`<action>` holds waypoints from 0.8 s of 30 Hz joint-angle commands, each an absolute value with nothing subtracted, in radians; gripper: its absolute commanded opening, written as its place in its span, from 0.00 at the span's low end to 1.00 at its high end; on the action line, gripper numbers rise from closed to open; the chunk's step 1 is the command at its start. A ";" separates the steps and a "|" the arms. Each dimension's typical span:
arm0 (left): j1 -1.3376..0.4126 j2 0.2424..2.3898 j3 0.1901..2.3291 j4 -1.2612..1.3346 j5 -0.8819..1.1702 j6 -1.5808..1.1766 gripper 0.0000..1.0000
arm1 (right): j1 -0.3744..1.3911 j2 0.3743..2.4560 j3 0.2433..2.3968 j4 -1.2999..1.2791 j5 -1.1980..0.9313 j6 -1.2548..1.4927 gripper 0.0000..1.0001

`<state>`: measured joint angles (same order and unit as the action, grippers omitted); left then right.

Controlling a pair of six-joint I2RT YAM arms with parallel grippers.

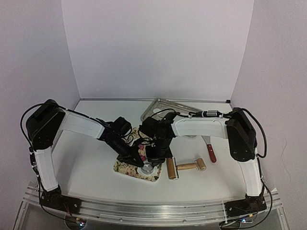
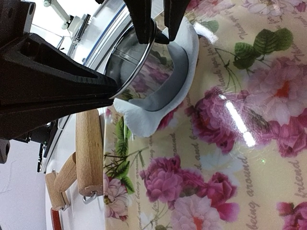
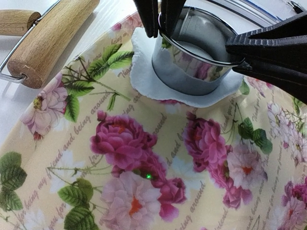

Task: Roll out the dumpling wrappers from the dough

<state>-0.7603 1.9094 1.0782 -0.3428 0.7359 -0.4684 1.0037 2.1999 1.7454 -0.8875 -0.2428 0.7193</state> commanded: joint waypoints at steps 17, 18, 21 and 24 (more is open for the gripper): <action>-0.765 2.085 0.927 -0.398 0.497 -0.405 0.00 | 1.008 2.366 1.644 -0.907 -0.241 0.758 0.00; -0.766 2.090 0.925 -0.397 0.491 -0.407 0.00 | 1.007 2.370 1.643 -0.908 -0.238 0.757 0.00; -0.767 2.109 0.920 -0.394 0.480 -0.413 0.00 | 1.003 2.377 1.646 -0.909 -0.228 0.756 0.00; -0.767 2.126 0.922 -0.396 0.455 -0.420 0.00 | 0.990 2.378 1.638 -0.909 -0.221 0.763 0.00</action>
